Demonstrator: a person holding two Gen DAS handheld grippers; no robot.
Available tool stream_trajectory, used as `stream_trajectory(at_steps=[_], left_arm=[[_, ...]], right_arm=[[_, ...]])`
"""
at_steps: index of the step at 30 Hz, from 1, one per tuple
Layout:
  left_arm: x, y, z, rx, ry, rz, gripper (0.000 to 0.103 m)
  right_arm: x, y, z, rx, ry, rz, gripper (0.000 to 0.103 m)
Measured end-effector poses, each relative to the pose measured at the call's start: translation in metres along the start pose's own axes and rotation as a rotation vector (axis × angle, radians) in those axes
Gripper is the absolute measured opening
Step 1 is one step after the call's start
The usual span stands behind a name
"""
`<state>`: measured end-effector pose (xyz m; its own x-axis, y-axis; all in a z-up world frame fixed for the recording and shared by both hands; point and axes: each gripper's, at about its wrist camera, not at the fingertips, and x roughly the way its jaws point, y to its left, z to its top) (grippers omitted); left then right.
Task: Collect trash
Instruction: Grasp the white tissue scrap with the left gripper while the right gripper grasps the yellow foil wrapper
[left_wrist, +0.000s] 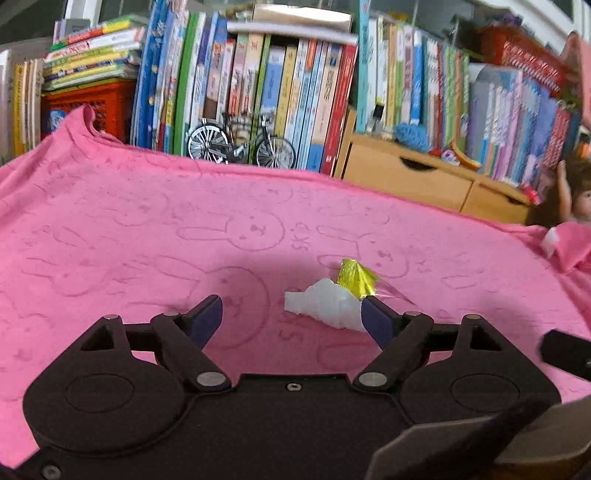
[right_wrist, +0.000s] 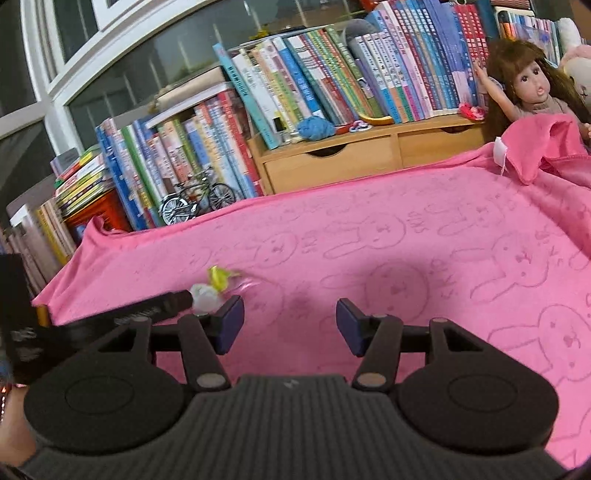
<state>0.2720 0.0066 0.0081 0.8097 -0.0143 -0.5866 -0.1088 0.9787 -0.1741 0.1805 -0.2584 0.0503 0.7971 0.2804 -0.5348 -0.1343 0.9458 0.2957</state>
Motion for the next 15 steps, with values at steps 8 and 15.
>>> stream_trajectory(at_steps=[8, 15], left_arm=[[0.025, -0.005, -0.006, -0.007, 0.018, -0.054, 0.033], [-0.019, 0.0, -0.017, 0.096, -0.03, -0.061, 0.018]], right_arm=[[0.033, 0.001, 0.021, 0.028, 0.013, 0.023, 0.07], [0.079, 0.027, 0.025, 0.035, 0.052, 0.053, 0.07]])
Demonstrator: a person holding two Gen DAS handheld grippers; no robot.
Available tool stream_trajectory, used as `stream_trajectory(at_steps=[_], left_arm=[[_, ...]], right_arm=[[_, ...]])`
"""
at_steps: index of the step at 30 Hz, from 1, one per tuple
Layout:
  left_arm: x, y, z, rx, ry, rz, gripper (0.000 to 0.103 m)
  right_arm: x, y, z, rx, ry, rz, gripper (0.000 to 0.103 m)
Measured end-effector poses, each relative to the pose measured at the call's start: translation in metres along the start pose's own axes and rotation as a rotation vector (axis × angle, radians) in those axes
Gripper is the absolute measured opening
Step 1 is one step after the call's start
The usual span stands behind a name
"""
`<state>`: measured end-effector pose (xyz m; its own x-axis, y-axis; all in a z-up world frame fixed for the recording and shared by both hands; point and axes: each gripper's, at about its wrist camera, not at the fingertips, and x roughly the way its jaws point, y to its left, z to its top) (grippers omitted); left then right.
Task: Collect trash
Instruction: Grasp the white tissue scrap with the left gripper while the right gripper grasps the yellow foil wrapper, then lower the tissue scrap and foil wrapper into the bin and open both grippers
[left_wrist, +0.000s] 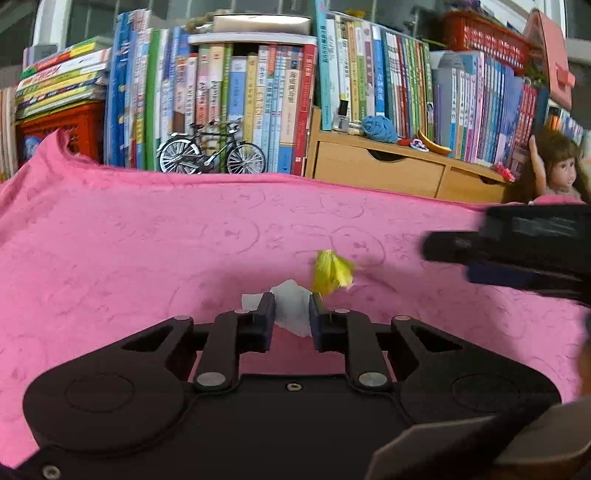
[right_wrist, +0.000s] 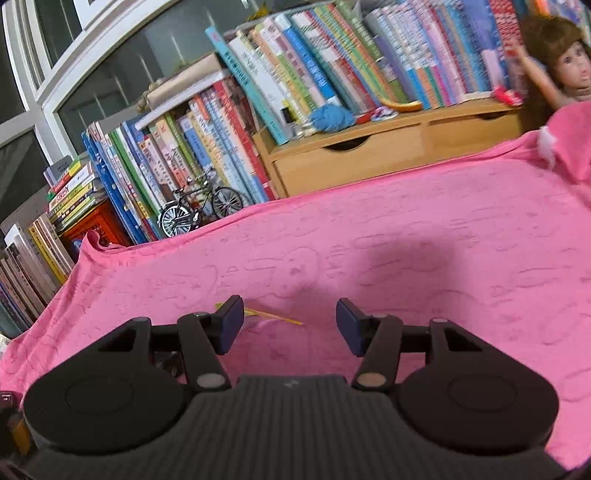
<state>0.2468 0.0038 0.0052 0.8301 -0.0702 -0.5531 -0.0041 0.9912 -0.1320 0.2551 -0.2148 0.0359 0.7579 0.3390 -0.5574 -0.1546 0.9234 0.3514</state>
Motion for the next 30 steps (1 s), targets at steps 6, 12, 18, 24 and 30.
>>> stream_trajectory(at_steps=[6, 12, 18, 24, 30], left_arm=[[-0.026, 0.031, -0.008, -0.046, 0.019, 0.005, 0.018], [-0.038, 0.048, -0.01, -0.058, 0.023, -0.004, 0.018], [-0.043, 0.051, -0.014, -0.067, 0.031, -0.003, 0.018], [-0.062, 0.042, -0.018, -0.044, 0.03, -0.012, 0.018], [-0.099, 0.026, -0.029, 0.002, 0.027, -0.023, 0.018]], right_arm=[[0.044, 0.032, -0.002, -0.06, 0.046, -0.017, 0.07], [0.075, 0.051, -0.011, -0.113, 0.141, -0.055, 0.028], [0.052, 0.048, -0.015, -0.12, 0.113, -0.039, 0.009], [0.009, 0.041, -0.019, -0.102, 0.094, 0.025, 0.008], [-0.051, 0.037, -0.041, -0.092, 0.085, 0.127, 0.008]])
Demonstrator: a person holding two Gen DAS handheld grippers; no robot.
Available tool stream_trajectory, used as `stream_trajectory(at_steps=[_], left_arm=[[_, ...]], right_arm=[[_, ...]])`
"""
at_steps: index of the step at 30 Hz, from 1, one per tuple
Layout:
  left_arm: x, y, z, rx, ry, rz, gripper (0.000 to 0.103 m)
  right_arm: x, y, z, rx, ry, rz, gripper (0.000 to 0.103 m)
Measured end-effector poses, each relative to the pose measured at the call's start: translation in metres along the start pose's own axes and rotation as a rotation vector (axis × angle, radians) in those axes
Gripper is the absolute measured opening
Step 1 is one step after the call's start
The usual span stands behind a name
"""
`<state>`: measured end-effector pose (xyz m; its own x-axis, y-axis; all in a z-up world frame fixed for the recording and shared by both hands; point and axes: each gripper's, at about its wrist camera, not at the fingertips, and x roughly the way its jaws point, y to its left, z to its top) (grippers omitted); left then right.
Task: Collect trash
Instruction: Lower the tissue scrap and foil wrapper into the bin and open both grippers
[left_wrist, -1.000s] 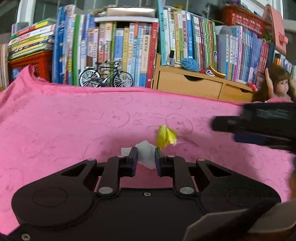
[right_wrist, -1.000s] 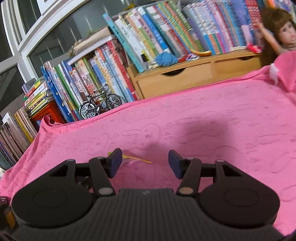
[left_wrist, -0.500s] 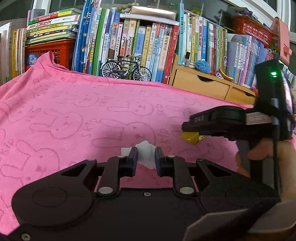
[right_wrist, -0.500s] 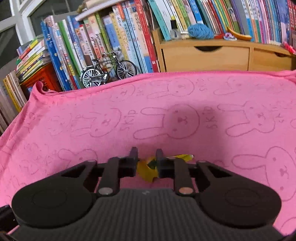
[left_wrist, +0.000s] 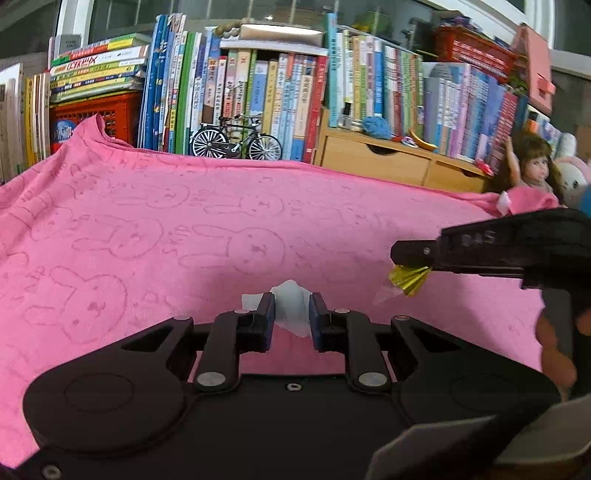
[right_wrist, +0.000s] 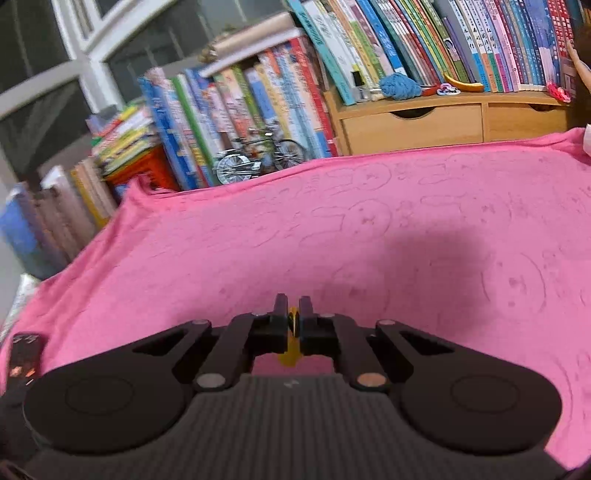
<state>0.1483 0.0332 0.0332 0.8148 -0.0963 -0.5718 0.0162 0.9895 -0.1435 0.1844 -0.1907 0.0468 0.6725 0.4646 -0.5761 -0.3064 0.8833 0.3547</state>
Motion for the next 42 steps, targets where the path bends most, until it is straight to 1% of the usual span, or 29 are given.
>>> stream_trajectory(at_steps=[4, 11, 16, 23, 27, 30, 33, 38, 42], left_arm=[[-0.031, -0.011, -0.014, 0.031, -0.001, -0.009, 0.018], [-0.093, -0.021, -0.052, 0.032, 0.001, -0.042, 0.019], [-0.134, -0.021, -0.087, 0.0, 0.03, -0.08, 0.019], [-0.174, -0.018, -0.137, 0.001, 0.083, -0.087, 0.019], [-0.189, -0.019, -0.157, 0.028, 0.109, -0.071, 0.019], [-0.199, -0.019, -0.172, 0.039, 0.141, -0.079, 0.019], [-0.203, -0.019, -0.184, 0.06, 0.171, -0.071, 0.019], [-0.199, -0.018, -0.203, 0.078, 0.24, -0.067, 0.019], [-0.189, -0.016, -0.218, 0.074, 0.3, -0.067, 0.019]], right_arm=[[-0.039, 0.007, -0.025, 0.008, 0.0, 0.058, 0.008], [-0.097, 0.021, -0.069, 0.023, -0.004, 0.138, 0.008], [-0.129, 0.03, -0.102, 0.026, -0.003, 0.171, 0.008], [-0.159, 0.034, -0.147, 0.036, 0.024, 0.193, 0.008], [-0.169, 0.033, -0.173, 0.049, 0.051, 0.191, 0.009], [-0.175, 0.031, -0.19, 0.062, 0.069, 0.194, 0.009], [-0.179, 0.029, -0.206, 0.066, 0.087, 0.195, 0.009], [-0.18, 0.027, -0.23, 0.081, 0.125, 0.197, 0.009], [-0.174, 0.031, -0.25, 0.061, 0.154, 0.17, 0.01]])
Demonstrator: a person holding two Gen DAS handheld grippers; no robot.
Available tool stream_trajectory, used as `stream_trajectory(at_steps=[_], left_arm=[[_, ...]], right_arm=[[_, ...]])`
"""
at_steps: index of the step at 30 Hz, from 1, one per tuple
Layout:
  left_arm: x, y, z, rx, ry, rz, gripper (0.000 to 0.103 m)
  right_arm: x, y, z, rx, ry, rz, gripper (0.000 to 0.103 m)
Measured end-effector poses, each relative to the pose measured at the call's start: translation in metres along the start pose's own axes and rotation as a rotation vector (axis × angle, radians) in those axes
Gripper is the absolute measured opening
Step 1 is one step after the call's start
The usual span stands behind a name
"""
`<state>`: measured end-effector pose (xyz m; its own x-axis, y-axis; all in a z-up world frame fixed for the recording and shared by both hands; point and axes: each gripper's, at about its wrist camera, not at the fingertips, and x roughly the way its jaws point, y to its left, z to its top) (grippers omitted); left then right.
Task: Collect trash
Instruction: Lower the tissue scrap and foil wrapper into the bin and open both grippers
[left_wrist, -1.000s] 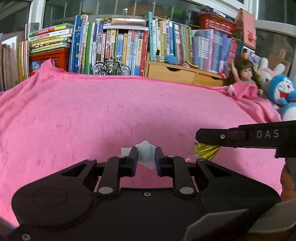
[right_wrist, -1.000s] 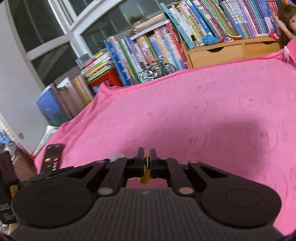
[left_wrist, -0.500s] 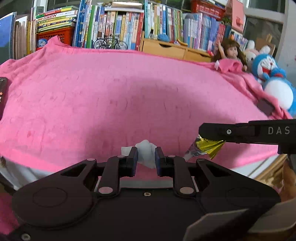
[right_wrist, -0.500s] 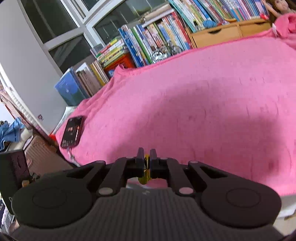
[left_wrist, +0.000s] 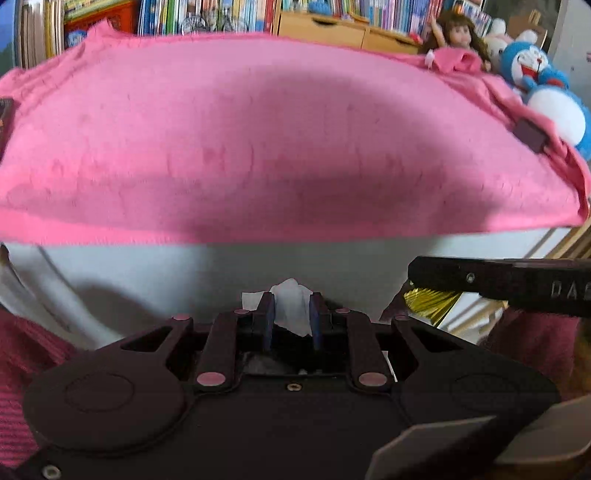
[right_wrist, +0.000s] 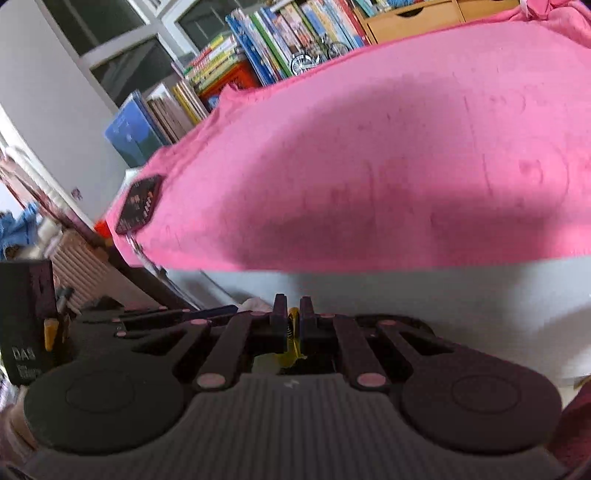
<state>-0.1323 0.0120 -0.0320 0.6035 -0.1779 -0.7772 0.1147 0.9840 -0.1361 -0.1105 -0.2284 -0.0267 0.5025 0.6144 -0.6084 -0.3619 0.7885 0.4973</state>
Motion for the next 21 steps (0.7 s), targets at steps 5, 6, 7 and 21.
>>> stream_trajectory(at_steps=[5, 6, 7, 21], left_arm=[[0.02, 0.003, -0.014, -0.007, 0.071, 0.016, 0.019], [0.023, 0.004, -0.016, -0.009, 0.086, 0.018, 0.019], [0.027, 0.006, -0.018, -0.011, 0.099, 0.019, 0.019], [0.063, 0.019, -0.029, -0.052, 0.214, 0.02, 0.019]], right_arm=[[0.016, -0.006, -0.023, 0.024, 0.049, -0.032, 0.01], [0.018, -0.008, -0.025, 0.031, 0.055, -0.035, 0.01], [0.02, -0.009, -0.028, 0.041, 0.06, -0.037, 0.011], [0.038, -0.004, -0.04, 0.066, 0.111, -0.081, 0.015]])
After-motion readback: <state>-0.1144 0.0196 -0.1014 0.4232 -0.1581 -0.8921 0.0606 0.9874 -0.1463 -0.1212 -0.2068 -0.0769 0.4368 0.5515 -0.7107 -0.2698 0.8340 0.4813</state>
